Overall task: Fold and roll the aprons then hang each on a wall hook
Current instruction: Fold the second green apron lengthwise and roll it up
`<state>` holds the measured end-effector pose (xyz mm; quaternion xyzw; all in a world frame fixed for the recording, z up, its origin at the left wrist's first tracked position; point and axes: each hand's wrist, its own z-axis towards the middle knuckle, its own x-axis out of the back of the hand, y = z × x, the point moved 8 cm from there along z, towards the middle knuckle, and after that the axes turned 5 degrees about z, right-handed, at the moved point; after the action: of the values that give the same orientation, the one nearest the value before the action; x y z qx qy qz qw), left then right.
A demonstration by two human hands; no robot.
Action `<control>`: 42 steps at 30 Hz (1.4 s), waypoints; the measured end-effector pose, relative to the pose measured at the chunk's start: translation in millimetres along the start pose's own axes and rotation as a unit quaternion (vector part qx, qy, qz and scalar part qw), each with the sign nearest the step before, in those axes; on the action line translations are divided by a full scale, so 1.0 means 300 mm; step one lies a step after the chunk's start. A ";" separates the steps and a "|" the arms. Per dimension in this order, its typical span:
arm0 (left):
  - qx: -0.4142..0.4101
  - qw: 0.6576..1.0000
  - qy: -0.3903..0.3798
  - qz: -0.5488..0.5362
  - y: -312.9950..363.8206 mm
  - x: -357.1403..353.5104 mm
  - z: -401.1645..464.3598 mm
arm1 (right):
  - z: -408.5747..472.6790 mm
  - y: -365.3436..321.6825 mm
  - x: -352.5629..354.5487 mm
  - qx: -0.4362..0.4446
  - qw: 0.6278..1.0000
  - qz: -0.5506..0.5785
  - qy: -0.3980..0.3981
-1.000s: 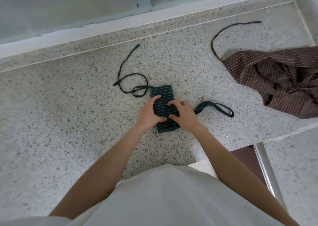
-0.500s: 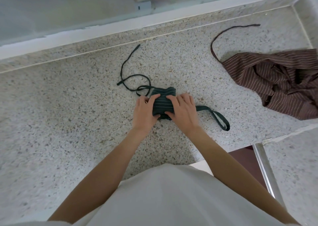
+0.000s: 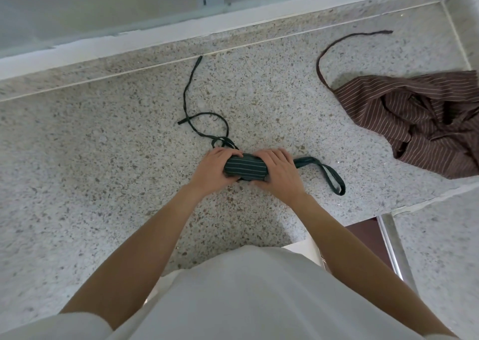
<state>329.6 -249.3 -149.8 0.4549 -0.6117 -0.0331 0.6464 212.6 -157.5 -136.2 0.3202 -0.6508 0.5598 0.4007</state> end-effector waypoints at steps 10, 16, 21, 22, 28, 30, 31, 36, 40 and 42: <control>0.106 0.963 -0.098 -0.226 0.043 0.075 -0.009 | 0.026 0.002 0.133 -0.149 0.943 0.295 -0.037; 0.098 0.930 0.022 -0.353 0.106 0.223 -0.027 | 0.030 -0.037 0.310 -0.208 0.850 0.483 0.031; 0.139 0.946 0.136 -0.259 0.058 0.242 -0.144 | -0.039 -0.004 0.277 -0.316 0.733 0.591 0.118; 0.130 0.958 0.133 -0.220 0.067 0.233 -0.178 | -0.058 -0.005 0.257 -0.327 0.716 0.606 0.117; 0.138 0.985 0.086 -0.054 0.027 0.174 -0.332 | -0.138 -0.010 0.215 -0.358 0.657 0.643 0.161; 0.161 0.985 0.061 0.012 -0.012 0.161 -0.356 | -0.155 -0.015 0.222 -0.351 0.683 0.619 0.163; 0.161 0.985 0.063 0.020 -0.018 0.161 -0.365 | -0.164 -0.032 0.224 -0.348 0.697 0.607 0.156; 0.124 0.978 0.118 -0.119 0.098 0.215 -0.296 | -0.183 -0.116 0.236 -0.310 0.738 0.588 0.111; 0.108 0.956 0.115 -0.246 0.174 0.213 -0.247 | -0.197 -0.164 0.242 -0.284 0.739 0.602 0.100; 0.106 0.946 0.153 -0.267 0.176 0.225 -0.256 | -0.204 -0.173 0.248 -0.283 0.740 0.600 0.111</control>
<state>382.3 -217.0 -52.7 0.6671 -0.3617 -0.0687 0.6477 232.2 -103.6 -43.0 -0.3286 -0.7876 0.5064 0.1239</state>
